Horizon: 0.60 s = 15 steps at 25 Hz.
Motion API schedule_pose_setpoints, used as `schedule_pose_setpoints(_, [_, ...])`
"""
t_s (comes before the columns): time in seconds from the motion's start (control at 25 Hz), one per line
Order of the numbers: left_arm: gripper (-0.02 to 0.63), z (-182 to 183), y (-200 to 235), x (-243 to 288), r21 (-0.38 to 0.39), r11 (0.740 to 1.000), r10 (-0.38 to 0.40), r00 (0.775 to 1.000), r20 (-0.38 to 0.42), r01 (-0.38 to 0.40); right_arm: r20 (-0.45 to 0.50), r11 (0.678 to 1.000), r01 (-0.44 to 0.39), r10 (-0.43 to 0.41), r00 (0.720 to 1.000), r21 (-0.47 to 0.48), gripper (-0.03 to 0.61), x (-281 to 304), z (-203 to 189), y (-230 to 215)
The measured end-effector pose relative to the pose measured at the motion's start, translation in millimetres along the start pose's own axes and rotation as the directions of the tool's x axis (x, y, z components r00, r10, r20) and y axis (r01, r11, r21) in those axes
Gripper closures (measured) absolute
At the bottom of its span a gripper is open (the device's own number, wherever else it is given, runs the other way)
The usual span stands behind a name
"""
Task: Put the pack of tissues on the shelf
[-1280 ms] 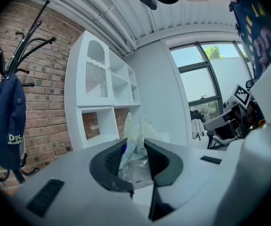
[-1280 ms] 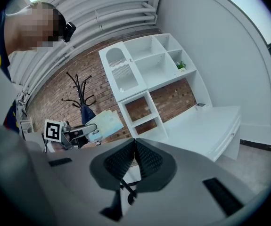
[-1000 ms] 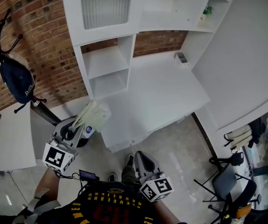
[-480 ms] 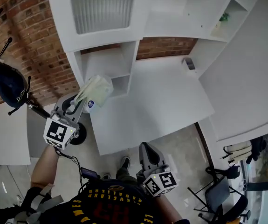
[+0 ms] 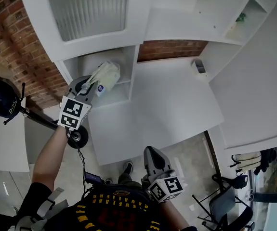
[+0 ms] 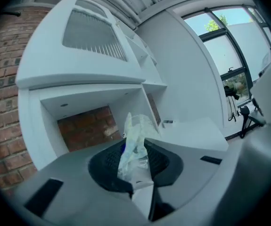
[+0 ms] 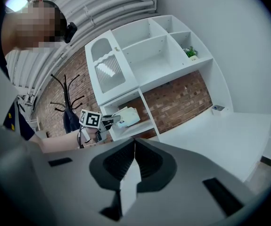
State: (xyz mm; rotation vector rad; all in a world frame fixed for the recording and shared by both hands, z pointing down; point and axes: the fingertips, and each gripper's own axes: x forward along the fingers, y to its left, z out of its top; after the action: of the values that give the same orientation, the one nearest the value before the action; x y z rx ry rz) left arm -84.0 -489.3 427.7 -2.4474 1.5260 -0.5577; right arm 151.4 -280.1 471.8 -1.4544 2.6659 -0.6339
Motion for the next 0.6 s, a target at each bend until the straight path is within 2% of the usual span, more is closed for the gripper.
schedule_pose_setpoints(0.24, [0.560, -17, 15, 54, -0.027, 1.000, 0.003, 0.998, -0.070, -0.005, -0.007, 1.000, 0.004, -0.004, 1.000, 0.003, 0.571, 5, 1, -22])
schedule_pose_setpoints(0.6, [0.559, -38, 37, 98, -0.093, 0.995, 0.031, 0.988, -0.149, -0.045, -0.016, 0.999, 0.031, -0.031, 0.999, 0.006, 0.571, 9, 18, -53])
